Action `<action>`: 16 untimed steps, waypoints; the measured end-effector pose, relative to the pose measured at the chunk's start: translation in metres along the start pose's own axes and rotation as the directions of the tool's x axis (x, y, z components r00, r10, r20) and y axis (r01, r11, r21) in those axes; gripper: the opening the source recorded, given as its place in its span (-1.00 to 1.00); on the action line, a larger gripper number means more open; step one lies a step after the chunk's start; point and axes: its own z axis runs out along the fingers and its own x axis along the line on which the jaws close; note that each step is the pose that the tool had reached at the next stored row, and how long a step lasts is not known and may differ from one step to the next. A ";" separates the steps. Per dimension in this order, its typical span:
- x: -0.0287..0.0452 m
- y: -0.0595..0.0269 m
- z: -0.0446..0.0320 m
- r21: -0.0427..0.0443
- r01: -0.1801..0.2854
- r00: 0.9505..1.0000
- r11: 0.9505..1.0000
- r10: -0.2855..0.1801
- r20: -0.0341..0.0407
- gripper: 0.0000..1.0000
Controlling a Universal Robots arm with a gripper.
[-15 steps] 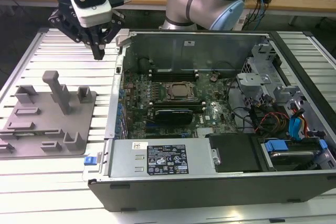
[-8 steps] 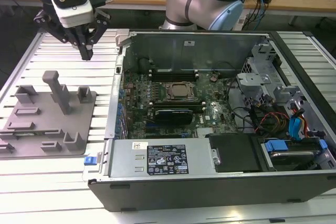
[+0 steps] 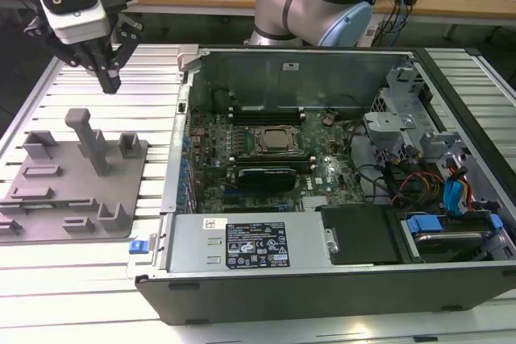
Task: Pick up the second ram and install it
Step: 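Reach for the second ram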
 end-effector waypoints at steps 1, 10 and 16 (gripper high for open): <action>0.0070 -0.0006 0.0004 0.000 0.000 1.000 1.000 0.000 0.000 -0.84; 0.0494 -0.0042 0.0091 0.000 0.000 1.000 1.000 0.000 0.002 -0.84; 0.0643 -0.0056 0.0155 0.000 0.000 1.000 1.000 0.000 0.002 -0.84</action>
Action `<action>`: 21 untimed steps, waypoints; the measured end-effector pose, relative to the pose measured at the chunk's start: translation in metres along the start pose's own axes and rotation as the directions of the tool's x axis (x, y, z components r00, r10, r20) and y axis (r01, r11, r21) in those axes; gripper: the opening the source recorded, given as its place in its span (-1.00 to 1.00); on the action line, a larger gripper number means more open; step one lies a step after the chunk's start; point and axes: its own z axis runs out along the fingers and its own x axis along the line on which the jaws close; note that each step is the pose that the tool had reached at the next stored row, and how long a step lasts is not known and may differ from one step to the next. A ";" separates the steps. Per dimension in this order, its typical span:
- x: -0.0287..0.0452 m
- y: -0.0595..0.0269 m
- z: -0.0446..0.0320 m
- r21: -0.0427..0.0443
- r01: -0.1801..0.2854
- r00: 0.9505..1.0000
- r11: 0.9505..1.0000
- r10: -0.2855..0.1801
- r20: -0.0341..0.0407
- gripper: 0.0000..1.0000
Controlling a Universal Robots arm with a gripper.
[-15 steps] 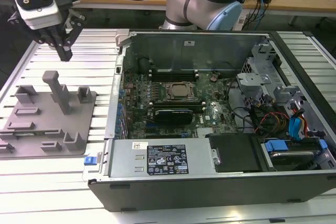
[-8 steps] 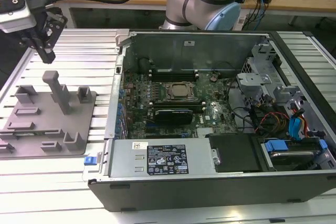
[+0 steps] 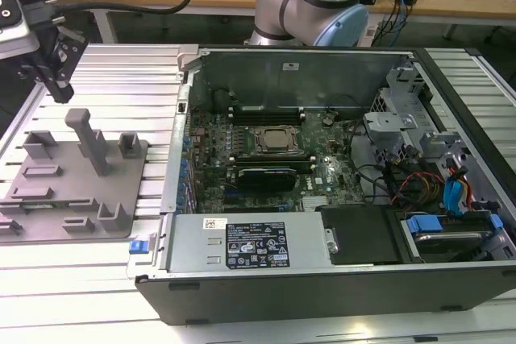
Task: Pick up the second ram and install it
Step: 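Reach for the second ram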
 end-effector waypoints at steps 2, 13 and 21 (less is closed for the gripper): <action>0.0070 -0.0007 0.0038 0.000 0.000 1.000 1.000 0.000 0.000 -0.84; 0.0409 -0.0096 0.0333 0.000 0.000 1.000 1.000 0.000 0.000 -0.84; 0.0463 -0.0280 0.0442 0.000 0.000 1.000 1.000 0.000 0.000 -0.84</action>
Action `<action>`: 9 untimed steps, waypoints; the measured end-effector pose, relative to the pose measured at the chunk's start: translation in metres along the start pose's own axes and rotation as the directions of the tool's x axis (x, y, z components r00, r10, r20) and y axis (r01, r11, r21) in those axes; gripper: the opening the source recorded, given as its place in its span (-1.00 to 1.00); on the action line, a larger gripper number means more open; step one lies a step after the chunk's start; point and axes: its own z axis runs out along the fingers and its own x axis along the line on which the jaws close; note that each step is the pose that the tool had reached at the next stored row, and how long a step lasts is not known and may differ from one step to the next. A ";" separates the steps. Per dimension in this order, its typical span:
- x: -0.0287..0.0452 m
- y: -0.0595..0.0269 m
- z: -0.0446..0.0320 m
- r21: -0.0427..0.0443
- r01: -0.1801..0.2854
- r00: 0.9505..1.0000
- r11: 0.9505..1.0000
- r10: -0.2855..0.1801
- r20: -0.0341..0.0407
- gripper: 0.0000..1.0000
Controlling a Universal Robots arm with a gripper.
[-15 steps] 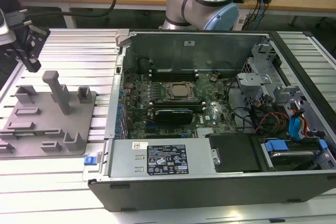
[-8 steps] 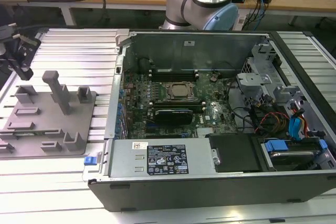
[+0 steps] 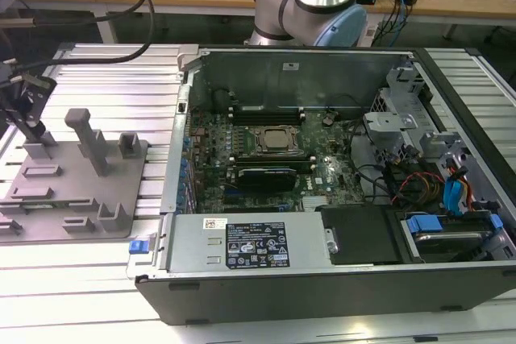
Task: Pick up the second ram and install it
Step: 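Reach for the second ram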
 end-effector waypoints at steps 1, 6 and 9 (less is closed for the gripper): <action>0.0008 -0.0007 0.0007 0.000 0.000 1.000 1.000 0.000 0.000 -0.84; 0.0042 -0.0024 0.0026 0.000 0.000 1.000 1.000 0.000 0.000 -0.84; 0.0043 -0.0024 0.0025 0.000 0.000 1.000 1.000 0.000 0.000 -0.84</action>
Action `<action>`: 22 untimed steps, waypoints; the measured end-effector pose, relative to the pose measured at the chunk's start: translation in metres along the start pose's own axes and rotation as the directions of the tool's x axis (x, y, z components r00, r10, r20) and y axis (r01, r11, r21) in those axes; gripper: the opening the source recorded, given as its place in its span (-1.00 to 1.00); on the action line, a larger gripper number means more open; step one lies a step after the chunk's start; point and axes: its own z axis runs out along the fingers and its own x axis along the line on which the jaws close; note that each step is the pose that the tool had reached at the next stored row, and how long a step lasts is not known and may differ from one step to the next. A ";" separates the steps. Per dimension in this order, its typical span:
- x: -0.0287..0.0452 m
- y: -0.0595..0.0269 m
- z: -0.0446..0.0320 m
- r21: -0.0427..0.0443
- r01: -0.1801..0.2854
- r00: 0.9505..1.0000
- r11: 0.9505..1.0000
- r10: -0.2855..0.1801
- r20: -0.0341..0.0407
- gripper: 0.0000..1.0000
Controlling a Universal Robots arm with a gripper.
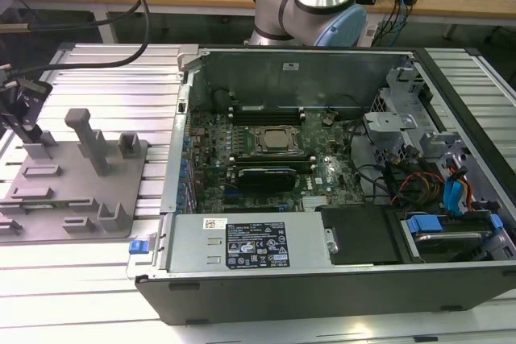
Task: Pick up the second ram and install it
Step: 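Reach for the second ram, then pick up the second ram and move it above second insertion slot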
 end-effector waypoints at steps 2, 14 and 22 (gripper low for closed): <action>0.0001 0.0000 0.0000 0.000 0.000 1.000 1.000 0.000 0.000 -0.84; 0.0005 0.0000 0.0005 -0.001 0.029 1.000 1.000 -0.029 -0.001 -0.84; 0.0009 -0.0003 0.0062 -0.002 0.300 0.954 0.954 -0.300 -0.014 -0.84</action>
